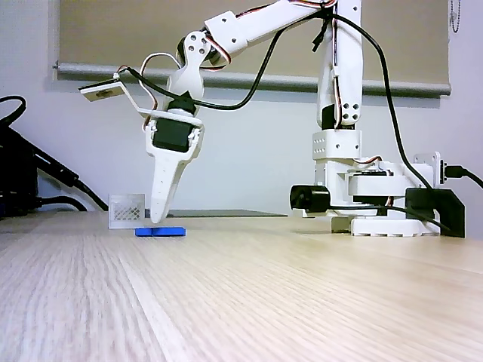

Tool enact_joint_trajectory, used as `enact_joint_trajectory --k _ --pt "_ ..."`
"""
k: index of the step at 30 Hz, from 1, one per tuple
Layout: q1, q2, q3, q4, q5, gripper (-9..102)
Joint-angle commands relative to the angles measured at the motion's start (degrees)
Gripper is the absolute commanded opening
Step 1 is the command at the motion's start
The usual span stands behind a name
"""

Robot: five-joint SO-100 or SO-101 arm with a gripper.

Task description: Grasp a peg and put it in the crate.

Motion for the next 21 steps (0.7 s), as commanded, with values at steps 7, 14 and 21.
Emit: enact_joint_trajectory --k 7,14,21 --pt "1.0 0.0 -4.2 -0.5 -0.1 17" --pt "0.6 0.9 1.8 -1.3 0.4 16" --pt "0.6 1.6 2.6 -1.4 0.7 -2"
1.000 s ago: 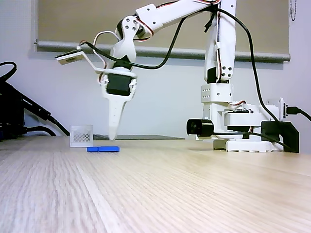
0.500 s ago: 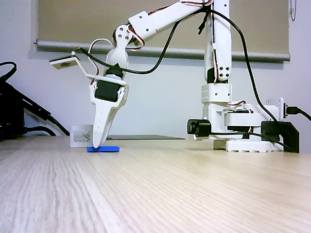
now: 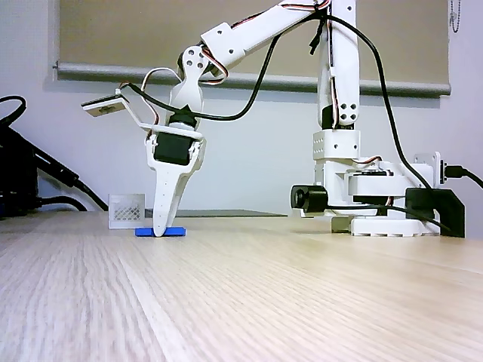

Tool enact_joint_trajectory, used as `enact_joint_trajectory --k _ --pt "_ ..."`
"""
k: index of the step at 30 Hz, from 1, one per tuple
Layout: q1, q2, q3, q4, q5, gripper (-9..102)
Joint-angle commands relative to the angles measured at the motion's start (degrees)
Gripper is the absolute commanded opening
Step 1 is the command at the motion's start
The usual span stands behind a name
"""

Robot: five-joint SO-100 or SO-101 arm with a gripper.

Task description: Grasp a peg and put it in the crate.

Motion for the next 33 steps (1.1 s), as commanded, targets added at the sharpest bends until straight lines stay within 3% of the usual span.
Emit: enact_joint_trajectory --k 1,6,9,21,24,27,33 --pt "0.0 3.3 0.0 -0.1 0.6 -3" --pt "1.0 9.4 0.2 -2.3 0.2 -1" --pt "3.6 12.9 1.1 -10.3 -0.3 -1" --pt "19.8 19.2 25.2 -71.6 -0.4 -1" --pt "23.4 16.5 29.0 -83.8 -0.2 -1" --pt "25.6 13.0 30.3 -89.6 -0.2 -1" --pt "27.6 6.8 27.1 -90.3 -0.2 -1"
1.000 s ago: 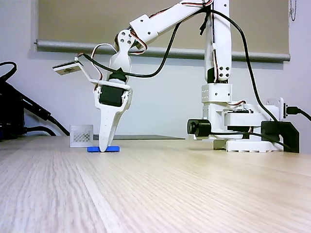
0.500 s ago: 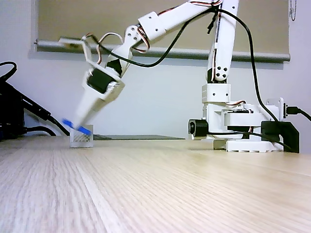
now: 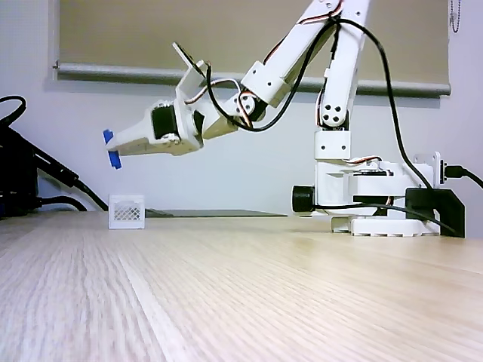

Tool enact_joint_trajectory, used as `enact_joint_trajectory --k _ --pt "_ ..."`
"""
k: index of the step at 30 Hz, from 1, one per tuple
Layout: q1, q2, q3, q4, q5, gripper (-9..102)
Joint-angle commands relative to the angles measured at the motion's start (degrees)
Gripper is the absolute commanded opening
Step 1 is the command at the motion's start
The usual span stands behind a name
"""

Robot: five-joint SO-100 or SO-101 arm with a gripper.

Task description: Grasp a peg and put it in the crate.

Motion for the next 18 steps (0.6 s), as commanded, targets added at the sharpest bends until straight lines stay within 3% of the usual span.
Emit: enact_joint_trajectory --k 1,18 --pt "1.1 -1.4 -4.7 -2.5 -0.5 -1" --pt "2.8 -7.2 -9.1 -2.5 -0.6 -1"
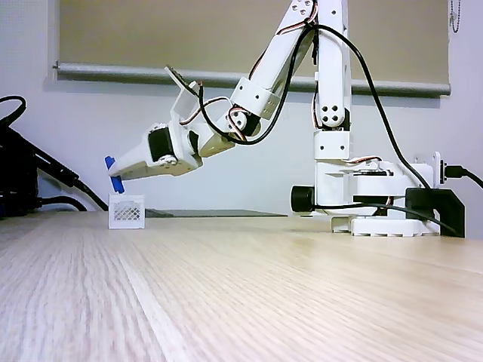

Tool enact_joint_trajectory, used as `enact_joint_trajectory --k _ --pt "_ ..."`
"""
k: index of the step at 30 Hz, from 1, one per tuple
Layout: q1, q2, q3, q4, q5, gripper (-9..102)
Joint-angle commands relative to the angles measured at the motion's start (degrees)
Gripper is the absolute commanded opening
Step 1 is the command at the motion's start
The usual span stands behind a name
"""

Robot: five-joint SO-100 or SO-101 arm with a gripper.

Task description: Grasp a peg and put it in the crate.

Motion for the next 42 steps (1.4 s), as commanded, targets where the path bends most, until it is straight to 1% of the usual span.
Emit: enact_joint_trajectory --k 1,7,11,14,16,18,21,22,23,25,28,33,35,38,42 --pt "1.6 1.2 -4.4 -2.0 -0.5 -1" --pt "2.6 1.2 -4.3 -1.9 -0.4 2" --pt "3.2 1.6 -4.3 -1.9 -0.4 11" --pt "3.2 2.7 -4.3 -1.1 -0.4 15" --pt "3.2 3.2 -4.3 0.4 -0.4 15" --pt "3.2 4.0 -4.4 2.2 -0.4 11" --pt "2.6 7.1 -4.7 5.8 0.6 -2" --pt "2.4 8.6 -4.7 7.3 0.6 -3" --pt "1.6 10.4 -4.6 9.1 0.7 -1" --pt "-1.1 14.7 -4.4 13.4 2.2 1" --pt "-7.0 22.6 -4.3 21.9 9.7 -1" --pt "-21.2 36.2 -4.4 40.6 30.8 -1" --pt "-25.2 41.1 -4.8 49.0 39.2 -1" --pt "-28.7 48.2 -5.7 62.0 51.2 -1" --pt "-29.9 56.6 -5.4 78.4 68.3 -1"
